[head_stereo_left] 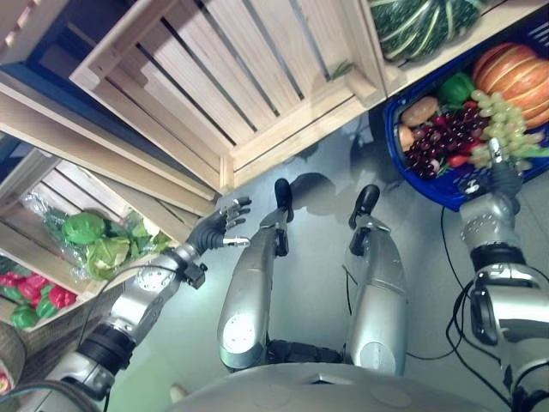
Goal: Pick up fruits and vegetables into the basket
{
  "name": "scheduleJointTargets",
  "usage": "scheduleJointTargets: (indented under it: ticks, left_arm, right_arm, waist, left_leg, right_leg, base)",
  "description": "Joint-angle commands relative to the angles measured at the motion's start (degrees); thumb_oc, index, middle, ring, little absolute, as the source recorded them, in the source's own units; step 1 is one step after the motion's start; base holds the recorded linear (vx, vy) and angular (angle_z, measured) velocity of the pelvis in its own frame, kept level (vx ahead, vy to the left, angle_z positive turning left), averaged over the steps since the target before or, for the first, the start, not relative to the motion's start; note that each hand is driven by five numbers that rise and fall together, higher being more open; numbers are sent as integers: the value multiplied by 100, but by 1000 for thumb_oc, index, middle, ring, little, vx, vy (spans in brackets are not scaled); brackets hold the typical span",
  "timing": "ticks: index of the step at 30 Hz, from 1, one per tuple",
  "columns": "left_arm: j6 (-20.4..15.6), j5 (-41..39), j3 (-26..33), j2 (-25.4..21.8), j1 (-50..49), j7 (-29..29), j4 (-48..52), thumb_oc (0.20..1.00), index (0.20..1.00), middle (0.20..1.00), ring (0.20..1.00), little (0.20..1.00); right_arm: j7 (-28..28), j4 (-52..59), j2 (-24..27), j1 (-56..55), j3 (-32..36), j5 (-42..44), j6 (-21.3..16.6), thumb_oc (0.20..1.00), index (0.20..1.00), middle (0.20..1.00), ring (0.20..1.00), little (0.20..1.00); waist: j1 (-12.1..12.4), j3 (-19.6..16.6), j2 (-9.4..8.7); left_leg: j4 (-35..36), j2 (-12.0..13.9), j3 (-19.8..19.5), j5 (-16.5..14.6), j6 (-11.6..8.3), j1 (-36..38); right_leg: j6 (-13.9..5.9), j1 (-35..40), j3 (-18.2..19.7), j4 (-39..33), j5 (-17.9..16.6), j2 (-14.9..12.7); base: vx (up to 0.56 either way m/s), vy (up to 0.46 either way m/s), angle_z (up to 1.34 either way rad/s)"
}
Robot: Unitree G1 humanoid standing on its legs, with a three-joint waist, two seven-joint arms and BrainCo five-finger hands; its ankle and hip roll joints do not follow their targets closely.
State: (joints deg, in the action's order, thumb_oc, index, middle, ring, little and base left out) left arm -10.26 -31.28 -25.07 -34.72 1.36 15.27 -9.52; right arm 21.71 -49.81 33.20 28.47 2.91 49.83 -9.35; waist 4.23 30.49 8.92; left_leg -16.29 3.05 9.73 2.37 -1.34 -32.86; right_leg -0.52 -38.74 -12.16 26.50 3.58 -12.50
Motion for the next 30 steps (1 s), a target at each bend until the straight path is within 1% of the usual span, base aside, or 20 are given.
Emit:
scheduleJointTargets:
  ticks: [1,2,4,6,7,8,9,10,11,12,13,14,16,17,18,20,23,25,29,30]
  left_arm:
    - [-312,301,1,149,-452,-199,-222,1000,1000,1000,1000,1000]
    - [-319,274,62,206,-490,-232,-378,1000,1000,1000,1000,1000]
    - [-240,227,199,327,-544,-231,-579,1000,1000,1000,1000,1000]
    - [-246,229,257,386,-579,-225,-691,1000,1000,1000,1000,1000]
    - [-248,229,255,385,-585,-224,-692,1000,1000,1000,1000,1000]
    - [-219,234,391,514,-638,-178,-875,1000,1000,1000,1000,1000]
    - [-254,298,502,625,-714,-166,-1094,1000,1000,1000,1000,1000]
    - [-315,385,580,718,-790,-134,-1271,1000,1000,1000,1000,1000]
    - [-304,406,623,748,-815,-107,-1337,1000,1000,1000,1000,1000]
    - [-329,508,751,840,-914,-34,-1563,1000,1000,1000,1000,1000]
    - [-372,634,854,922,-1002,-32,-1754,1000,1000,1000,1000,1000]
    - [-347,647,924,964,-1046,33,-1879,1000,1000,1000,1000,1000]
    - [-347,758,1052,1048,-1146,156,-2164,1000,1000,1000,1000,1000]
    - [-365,810,1077,1061,-1160,172,-2225,1000,1000,1000,1000,1000]
    - [-374,868,1105,1082,-1176,205,-2345,1000,1000,1000,1000,1000]
    - [-397,909,1187,1172,-1142,301,-2736,1000,1000,1000,1000,1000]
    - [-232,939,1304,1284,-1074,411,-3075,1000,1000,1000,1000,1000]
    - [-215,1098,1298,1378,-952,389,-3478,1000,1000,1000,1000,1000]
    - [-184,1324,1249,1525,-789,238,-3980,1000,1000,1000,1000,1000]
    - [-189,1359,1220,1594,-681,189,-4241,1000,1000,1000,1000,1000]
  right_arm:
    - [-236,538,-220,-802,-357,-486,-490,1000,1000,1000,1000,1000]
    - [-270,724,-406,-987,-516,-662,-610,1000,1000,1000,1000,1000]
    - [-380,1050,-547,-1258,-621,-974,-662,1000,1000,1000,1000,1000]
    - [-379,1197,-616,-1433,-662,-1130,-700,1000,1000,1000,1000,1000]
    - [-374,1204,-619,-1444,-662,-1134,-697,1000,1000,1000,1000,1000]
    - [-604,1431,-737,-1751,-700,-1464,-802,1000,1000,1000,1000,1000]
    - [-690,1645,-829,-2035,-761,-1910,-863,1000,1000,1000,1000,1000]
    - [-866,1789,-872,-2236,-837,-2291,-860,1000,1000,1000,1000,1000]
    - [-905,1846,-876,-2308,-871,-2453,-851,1000,1000,1000,1000,1000]
    - [-990,1971,-884,-2578,-935,-2831,-722,1000,1000,1000,1000,1000]
    - [-1148,1965,-893,-2778,-960,-3154,-498,1000,1000,1000,1000,1000]
    - [-1217,1922,-905,-2903,-992,-3353,-354,1000,1000,1000,1000,1000]
    - [-1336,1747,-926,-3151,-1088,-3886,-164,1000,1000,1000,1000,1000]
    - [-1394,1680,-939,-3193,-1109,-3905,-123,1000,1000,1000,1000,1000]
    - [-1522,1523,-986,-3260,-1146,-3937,-5,1000,1000,1000,1000,1000]
    - [-1613,1092,-1133,-3325,-1216,-4097,107,1000,1000,1000,1000,1000]
    - [-1756,734,-1303,-3387,-1282,-4043,302,1000,1000,1000,1000,1000]
    - [-1960,365,-1454,-3313,-1326,-3877,465,1000,1000,1000,1000,1000]
    - [-2139,-47,-1645,-3240,-1497,-4021,489,1000,1000,1000,1000,1000]
    - [-2230,-254,-1731,-3193,-1575,-4088,565,1000,1000,1000,1000,1000]
  waist:
    - [-320,-70,-51]
    - [-356,-70,-206]
    - [-412,-70,-369]
    - [-439,-70,-441]
    - [-440,-70,-441]
    - [-491,-70,-565]
    - [-526,-144,-677]
    - [-541,-308,-755]
    - [-546,-371,-785]
    - [-562,-607,-885]
    - [-578,-808,-965]
    - [-584,-933,-1003]
    - [-562,-1200,-1069]
    - [-554,-1265,-1079]
    - [-540,-1393,-1092]
    - [-506,-1649,-1114]
    - [-489,-1820,-1136]
    - [-490,-1923,-1121]
    - [-490,-2034,-1099]
    - [-496,-2089,-1089]
  left_leg:
    - [330,159,-6,-81,-99,624]
    - [431,194,0,-74,-103,867]
    - [545,230,18,-65,-107,1228]
    - [601,248,21,-60,-119,1421]
    - [611,248,21,-57,-120,1435]
    - [708,286,53,-56,-145,1808]
    - [797,302,77,-63,-164,2098]
    - [891,308,95,-63,-176,2266]
    - [926,305,104,-67,-178,2328]
    - [1028,304,122,-79,-195,2548]
    - [1103,293,154,-106,-190,2729]
    - [1133,292,178,-130,-183,2832]
    - [1193,295,198,-184,-154,3038]
    - [1211,296,202,-196,-147,3089]
    - [1252,295,209,-212,-139,3199]
    - [1386,296,226,-219,-119,3400]
    - [1508,299,257,-236,-112,3593]
    - [1622,300,281,-231,-123,3721]
    - [1788,271,331,-201,-144,3871]
    - [1850,249,353,-190,-150,3913]
  right_leg:
    - [-306,737,-97,-260,-26,327]
    - [-353,1018,-96,-432,-89,340]
    - [-399,1424,-96,-630,-136,346]
    - [-421,1640,-99,-731,-157,351]
    - [-422,1655,-101,-742,-159,353]
    - [-461,2064,-95,-926,-196,358]
    - [-495,2384,-71,-1096,-221,363]
    - [-532,2578,-46,-1252,-250,362]
    - [-543,2651,-38,-1309,-256,361]
    - [-593,2895,-27,-1470,-274,361]
    - [-634,3088,-7,-1588,-289,360]
    - [-656,3184,-2,-1635,-298,347]
    - [-707,3392,-14,-1722,-313,326]
    - [-717,3441,-28,-1733,-313,323]
    - [-732,3541,-52,-1756,-312,321]
    - [-762,3726,-91,-1867,-354,324]
    - [-796,3898,-168,-1990,-398,294]
    - [-809,4009,-206,-2116,-439,284]
    - [-832,4159,-288,-2331,-521,263]
    - [-837,4203,-311,-2408,-549,258]
  base:
    - [37,30,-13]
    - [45,30,-13]
    - [50,55,-8]
    - [40,41,-7]
    - [80,78,-13]
    - [114,128,-22]
    - [172,175,-23]
    - [145,127,-26]
    - [187,115,-15]
    - [222,114,-24]
    - [248,128,-21]
    - [202,114,-18]
    - [143,96,0]
    - [141,79,0]
    - [162,79,-3]
    - [150,62,-1]
    - [53,60,2]
    - [18,70,3]
    - [-17,72,2]
    - [-28,55,0]
